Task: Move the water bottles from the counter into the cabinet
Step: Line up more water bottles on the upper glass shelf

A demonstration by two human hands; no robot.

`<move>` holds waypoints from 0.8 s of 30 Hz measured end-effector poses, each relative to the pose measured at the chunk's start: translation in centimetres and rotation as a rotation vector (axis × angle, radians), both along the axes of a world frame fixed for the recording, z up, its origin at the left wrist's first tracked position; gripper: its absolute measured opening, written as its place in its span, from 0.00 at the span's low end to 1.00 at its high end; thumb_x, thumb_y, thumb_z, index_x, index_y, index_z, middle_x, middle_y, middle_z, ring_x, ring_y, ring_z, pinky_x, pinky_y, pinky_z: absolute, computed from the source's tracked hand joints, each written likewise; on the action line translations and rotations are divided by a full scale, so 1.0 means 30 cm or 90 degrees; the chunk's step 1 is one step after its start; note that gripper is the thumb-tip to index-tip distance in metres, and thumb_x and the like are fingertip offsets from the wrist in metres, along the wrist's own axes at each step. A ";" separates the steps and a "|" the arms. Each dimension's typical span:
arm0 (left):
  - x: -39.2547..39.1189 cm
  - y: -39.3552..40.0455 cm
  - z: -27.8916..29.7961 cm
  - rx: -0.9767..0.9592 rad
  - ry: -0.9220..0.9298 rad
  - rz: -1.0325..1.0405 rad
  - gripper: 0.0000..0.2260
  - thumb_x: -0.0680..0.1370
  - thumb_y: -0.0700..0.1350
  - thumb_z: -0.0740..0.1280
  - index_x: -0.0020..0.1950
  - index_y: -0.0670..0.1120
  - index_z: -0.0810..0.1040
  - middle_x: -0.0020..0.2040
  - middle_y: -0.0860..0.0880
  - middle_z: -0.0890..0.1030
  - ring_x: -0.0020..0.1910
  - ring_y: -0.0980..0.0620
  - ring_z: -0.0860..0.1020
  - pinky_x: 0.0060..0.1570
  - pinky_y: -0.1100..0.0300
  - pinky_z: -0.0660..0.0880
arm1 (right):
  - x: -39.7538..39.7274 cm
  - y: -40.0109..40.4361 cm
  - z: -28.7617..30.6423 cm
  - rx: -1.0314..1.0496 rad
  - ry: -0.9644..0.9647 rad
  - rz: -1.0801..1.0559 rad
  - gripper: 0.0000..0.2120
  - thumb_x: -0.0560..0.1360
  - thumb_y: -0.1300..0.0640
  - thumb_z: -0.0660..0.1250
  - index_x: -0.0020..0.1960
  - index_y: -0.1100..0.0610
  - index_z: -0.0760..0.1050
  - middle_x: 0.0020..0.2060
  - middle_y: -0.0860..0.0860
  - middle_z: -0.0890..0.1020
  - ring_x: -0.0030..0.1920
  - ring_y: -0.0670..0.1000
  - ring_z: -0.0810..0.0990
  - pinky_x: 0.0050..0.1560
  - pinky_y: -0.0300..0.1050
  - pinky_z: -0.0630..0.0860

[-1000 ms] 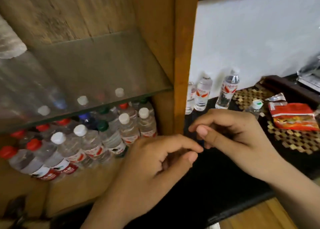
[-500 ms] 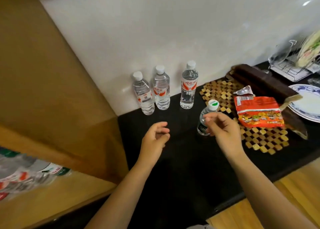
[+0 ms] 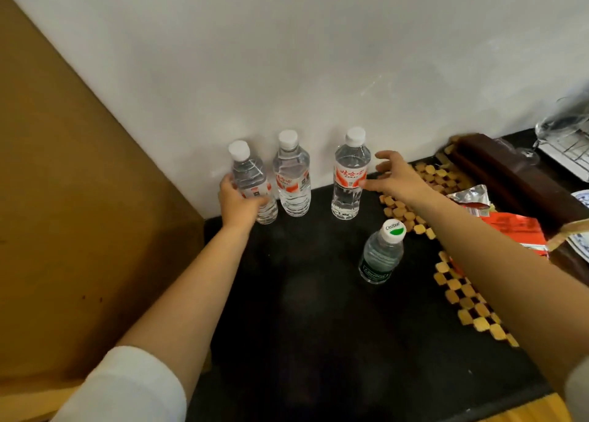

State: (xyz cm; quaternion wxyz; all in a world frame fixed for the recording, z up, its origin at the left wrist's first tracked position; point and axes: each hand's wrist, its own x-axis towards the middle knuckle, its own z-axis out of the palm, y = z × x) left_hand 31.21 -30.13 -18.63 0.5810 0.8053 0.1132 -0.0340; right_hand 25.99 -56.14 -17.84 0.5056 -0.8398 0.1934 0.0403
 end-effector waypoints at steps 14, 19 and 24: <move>0.100 0.042 -0.029 0.077 -0.019 -0.024 0.29 0.65 0.39 0.77 0.64 0.44 0.70 0.64 0.45 0.74 0.64 0.45 0.72 0.62 0.53 0.70 | 0.159 0.024 -0.072 0.001 -0.016 0.094 0.37 0.60 0.61 0.78 0.64 0.57 0.65 0.58 0.54 0.77 0.60 0.56 0.75 0.64 0.57 0.71; 0.025 0.046 -0.030 0.081 -0.016 0.015 0.30 0.65 0.38 0.76 0.64 0.42 0.69 0.63 0.46 0.72 0.64 0.44 0.71 0.65 0.54 0.67 | 0.120 0.035 -0.050 -0.056 -0.044 0.054 0.35 0.59 0.59 0.79 0.61 0.56 0.68 0.56 0.53 0.78 0.59 0.55 0.76 0.60 0.50 0.72; -0.097 0.085 -0.029 0.022 0.009 0.040 0.31 0.66 0.39 0.76 0.65 0.43 0.65 0.63 0.44 0.74 0.64 0.43 0.72 0.61 0.55 0.68 | 0.080 0.088 0.125 -0.072 -0.152 0.065 0.35 0.57 0.58 0.80 0.61 0.57 0.69 0.56 0.52 0.80 0.57 0.54 0.77 0.62 0.52 0.72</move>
